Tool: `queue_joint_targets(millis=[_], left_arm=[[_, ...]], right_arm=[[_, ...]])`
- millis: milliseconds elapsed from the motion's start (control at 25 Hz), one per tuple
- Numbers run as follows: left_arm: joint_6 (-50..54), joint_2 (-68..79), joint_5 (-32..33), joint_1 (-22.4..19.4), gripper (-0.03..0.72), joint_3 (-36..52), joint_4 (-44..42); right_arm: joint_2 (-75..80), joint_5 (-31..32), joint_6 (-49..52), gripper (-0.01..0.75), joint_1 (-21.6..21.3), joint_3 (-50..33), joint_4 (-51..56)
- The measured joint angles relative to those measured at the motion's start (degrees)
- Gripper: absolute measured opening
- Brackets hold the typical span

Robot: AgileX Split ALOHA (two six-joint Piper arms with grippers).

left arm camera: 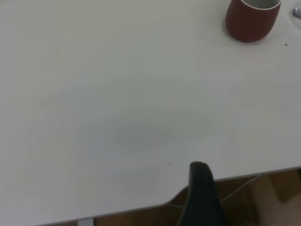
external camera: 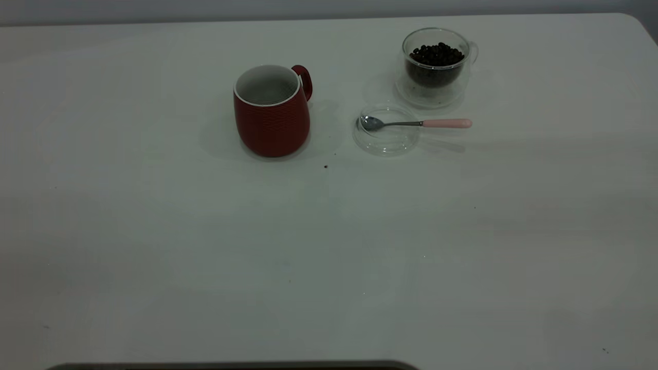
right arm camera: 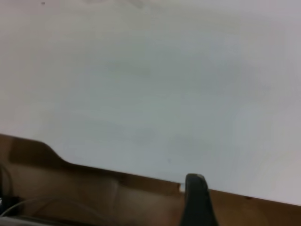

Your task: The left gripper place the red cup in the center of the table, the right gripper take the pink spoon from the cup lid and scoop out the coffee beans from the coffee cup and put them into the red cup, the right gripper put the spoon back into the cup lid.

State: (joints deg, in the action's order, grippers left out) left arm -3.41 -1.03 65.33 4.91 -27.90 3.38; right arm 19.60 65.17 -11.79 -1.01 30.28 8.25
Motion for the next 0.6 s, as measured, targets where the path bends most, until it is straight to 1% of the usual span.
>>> queue_joint_targets(millis=[240,600], left_arm=[[0.0,0.0,0.0,0.0,0.588,0.0,0.0],[0.0,0.0,0.0,0.0,0.588,0.0,0.0]], right_arm=[[-8.2,-0.6,1.9,0.591,3.0,-3.2,-1.4],[-13.2,-0.7,2.0,0.591,3.4,-3.3,-1.7]])
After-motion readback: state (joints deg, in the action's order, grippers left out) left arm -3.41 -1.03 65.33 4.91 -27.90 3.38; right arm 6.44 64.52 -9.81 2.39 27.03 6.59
